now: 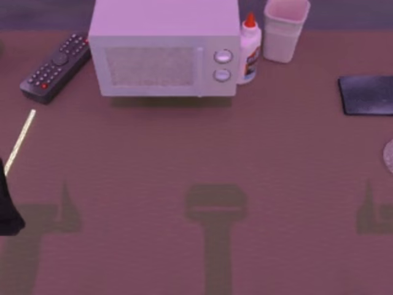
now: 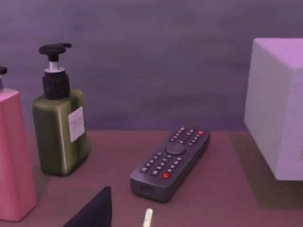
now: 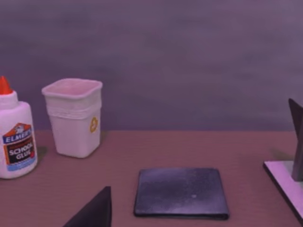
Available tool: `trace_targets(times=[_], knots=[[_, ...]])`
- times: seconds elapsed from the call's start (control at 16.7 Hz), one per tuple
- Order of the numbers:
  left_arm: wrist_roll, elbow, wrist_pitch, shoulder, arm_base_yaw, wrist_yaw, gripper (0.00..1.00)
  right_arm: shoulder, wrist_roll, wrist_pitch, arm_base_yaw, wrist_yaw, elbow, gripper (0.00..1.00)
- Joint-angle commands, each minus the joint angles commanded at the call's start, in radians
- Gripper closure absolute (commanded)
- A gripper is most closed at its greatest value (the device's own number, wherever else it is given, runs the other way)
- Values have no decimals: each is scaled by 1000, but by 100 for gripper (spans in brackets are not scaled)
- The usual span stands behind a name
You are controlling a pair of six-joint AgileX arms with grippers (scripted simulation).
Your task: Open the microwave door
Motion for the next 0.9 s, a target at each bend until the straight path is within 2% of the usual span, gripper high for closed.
trace_targets(times=[0.24,0.42,0.66,0.9], knots=[[-10,30,-18,29,-12,-4,0,0,0,0,0,0,0,0],[-50,154,-89,151,-55,-24,0,0,0,0,0,0,0,0],[-133,463,-256,448,-147,-70,0,0,0,0,0,0,0,0],[-233,889,-480,869,-260,-129,0,0,0,0,0,0,0,0]])
